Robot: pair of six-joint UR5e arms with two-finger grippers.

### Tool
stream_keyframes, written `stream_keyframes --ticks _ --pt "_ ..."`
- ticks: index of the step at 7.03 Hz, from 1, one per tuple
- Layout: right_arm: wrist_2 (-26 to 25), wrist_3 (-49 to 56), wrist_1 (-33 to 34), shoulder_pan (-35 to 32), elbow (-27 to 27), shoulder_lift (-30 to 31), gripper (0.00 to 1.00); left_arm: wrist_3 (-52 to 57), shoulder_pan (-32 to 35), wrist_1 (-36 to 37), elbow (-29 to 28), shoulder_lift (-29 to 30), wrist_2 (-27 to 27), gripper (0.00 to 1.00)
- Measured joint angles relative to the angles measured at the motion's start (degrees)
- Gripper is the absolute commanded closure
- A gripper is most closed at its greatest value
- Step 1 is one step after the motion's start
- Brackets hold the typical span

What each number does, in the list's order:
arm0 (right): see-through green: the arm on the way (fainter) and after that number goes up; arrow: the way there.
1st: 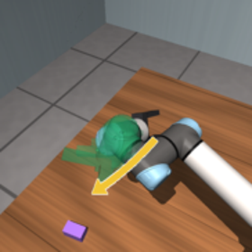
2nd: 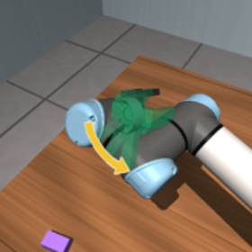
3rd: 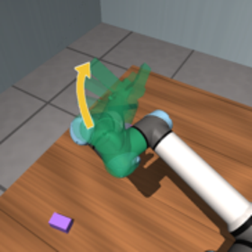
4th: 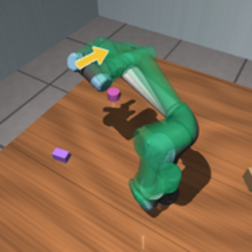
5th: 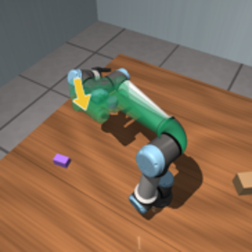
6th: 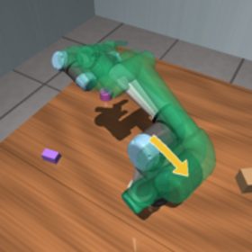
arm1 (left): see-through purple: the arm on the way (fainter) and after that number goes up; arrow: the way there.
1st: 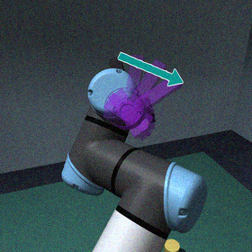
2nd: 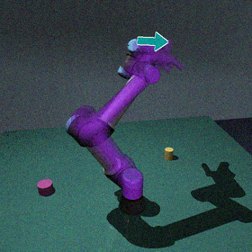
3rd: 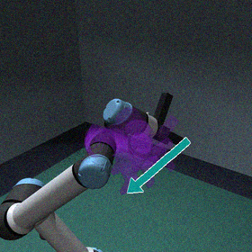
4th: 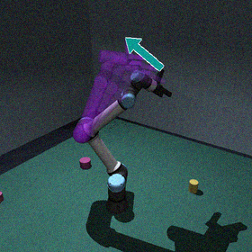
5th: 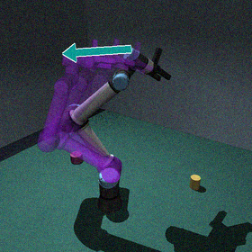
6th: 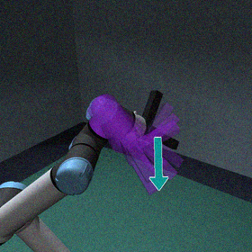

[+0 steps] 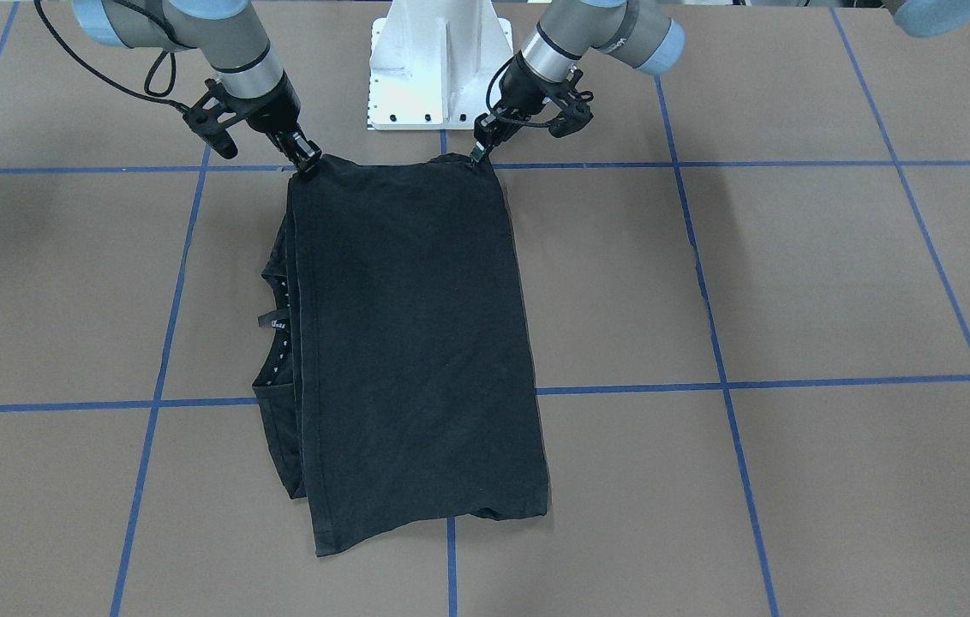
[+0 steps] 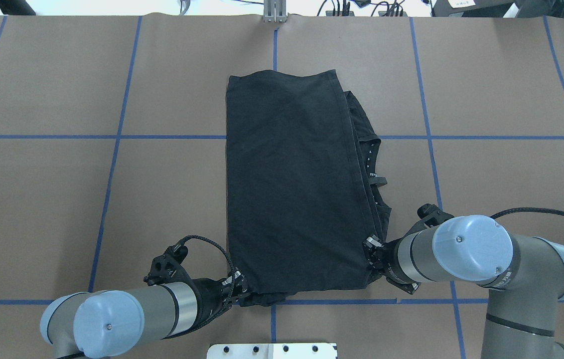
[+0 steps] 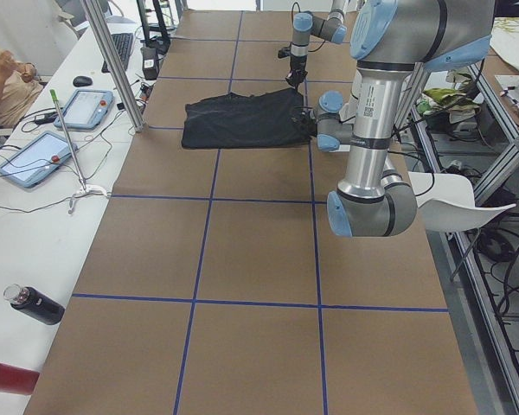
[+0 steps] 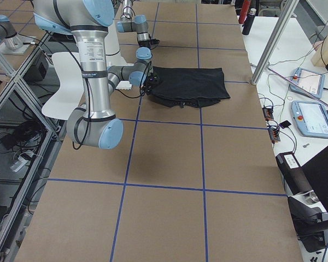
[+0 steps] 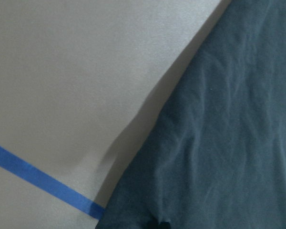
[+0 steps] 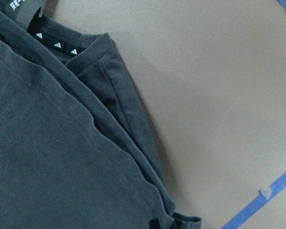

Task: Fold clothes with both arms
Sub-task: 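Hold both near corners of the shirt with the left and right grippers, then lift both near corners and pull them toward the robot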

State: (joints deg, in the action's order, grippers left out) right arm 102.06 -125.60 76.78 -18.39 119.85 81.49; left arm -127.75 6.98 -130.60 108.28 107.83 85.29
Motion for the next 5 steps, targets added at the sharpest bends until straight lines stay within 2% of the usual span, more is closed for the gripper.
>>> stream_keyframes --ticks 2,5 --pt "0.32 0.0 0.03 -0.05 1.88 0.72 1.0 0.24 0.35 2.75 5.38 -2.55 1.09 1.0" --pt "4.25 -0.1 0.1 -0.29 7.81 3.38 1.0 -0.3 0.37 6.15 13.13 -6.82 2.19 1.0"
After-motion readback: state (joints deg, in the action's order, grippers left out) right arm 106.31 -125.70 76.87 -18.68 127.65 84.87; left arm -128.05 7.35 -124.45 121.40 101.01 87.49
